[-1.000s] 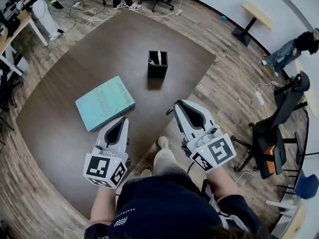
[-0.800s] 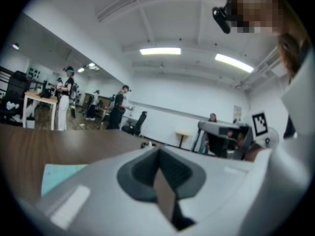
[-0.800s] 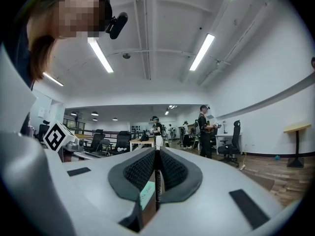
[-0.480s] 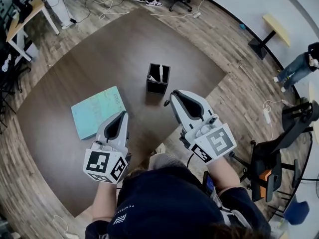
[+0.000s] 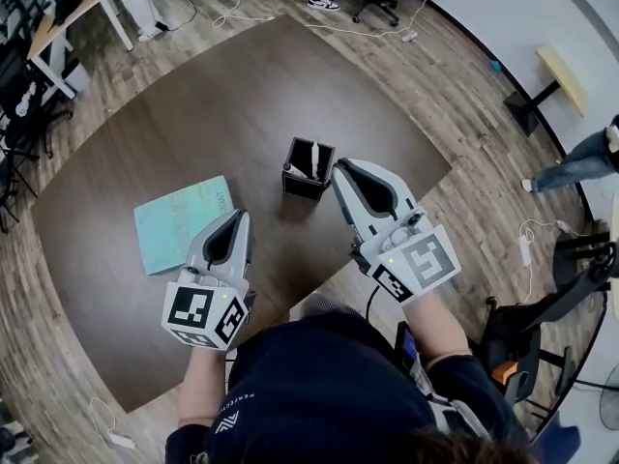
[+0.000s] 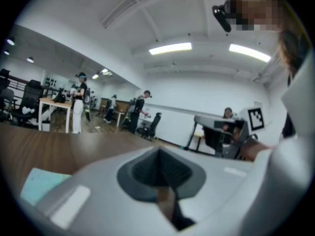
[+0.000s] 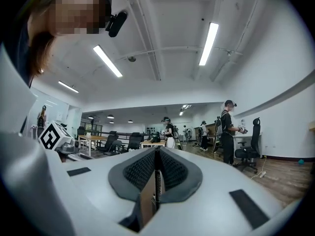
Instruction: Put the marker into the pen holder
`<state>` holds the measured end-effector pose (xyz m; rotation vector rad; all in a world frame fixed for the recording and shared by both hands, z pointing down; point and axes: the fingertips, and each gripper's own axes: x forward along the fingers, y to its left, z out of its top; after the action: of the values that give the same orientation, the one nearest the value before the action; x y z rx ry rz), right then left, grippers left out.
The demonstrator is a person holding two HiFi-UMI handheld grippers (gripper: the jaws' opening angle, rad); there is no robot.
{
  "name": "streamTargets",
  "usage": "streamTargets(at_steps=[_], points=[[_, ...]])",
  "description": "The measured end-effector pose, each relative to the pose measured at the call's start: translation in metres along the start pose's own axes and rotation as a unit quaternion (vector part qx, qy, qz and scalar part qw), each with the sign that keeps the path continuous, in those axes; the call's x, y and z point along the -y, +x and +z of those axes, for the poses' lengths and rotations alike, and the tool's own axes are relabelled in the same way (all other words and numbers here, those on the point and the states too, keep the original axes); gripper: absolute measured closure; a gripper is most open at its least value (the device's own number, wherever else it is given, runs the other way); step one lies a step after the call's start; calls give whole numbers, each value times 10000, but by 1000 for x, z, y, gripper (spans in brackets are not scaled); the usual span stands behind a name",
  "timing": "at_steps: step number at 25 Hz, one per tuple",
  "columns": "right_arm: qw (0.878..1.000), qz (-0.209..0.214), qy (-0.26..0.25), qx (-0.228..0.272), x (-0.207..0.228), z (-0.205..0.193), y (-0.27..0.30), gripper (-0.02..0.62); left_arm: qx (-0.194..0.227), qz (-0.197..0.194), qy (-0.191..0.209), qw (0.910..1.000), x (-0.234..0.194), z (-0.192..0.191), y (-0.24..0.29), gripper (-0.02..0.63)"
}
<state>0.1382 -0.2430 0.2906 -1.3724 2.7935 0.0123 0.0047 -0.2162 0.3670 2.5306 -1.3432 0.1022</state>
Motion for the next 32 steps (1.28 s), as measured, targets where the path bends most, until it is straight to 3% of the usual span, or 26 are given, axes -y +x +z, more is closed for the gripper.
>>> streamTargets(at_steps=[14, 32], points=[[9989, 344, 17, -305, 26, -53, 38, 572, -103, 579, -303, 9978, -26, -26, 21, 600], [9935, 517, 295, -974, 33, -124, 47, 569, -248, 726, -476, 9959, -37, -46, 36, 600]])
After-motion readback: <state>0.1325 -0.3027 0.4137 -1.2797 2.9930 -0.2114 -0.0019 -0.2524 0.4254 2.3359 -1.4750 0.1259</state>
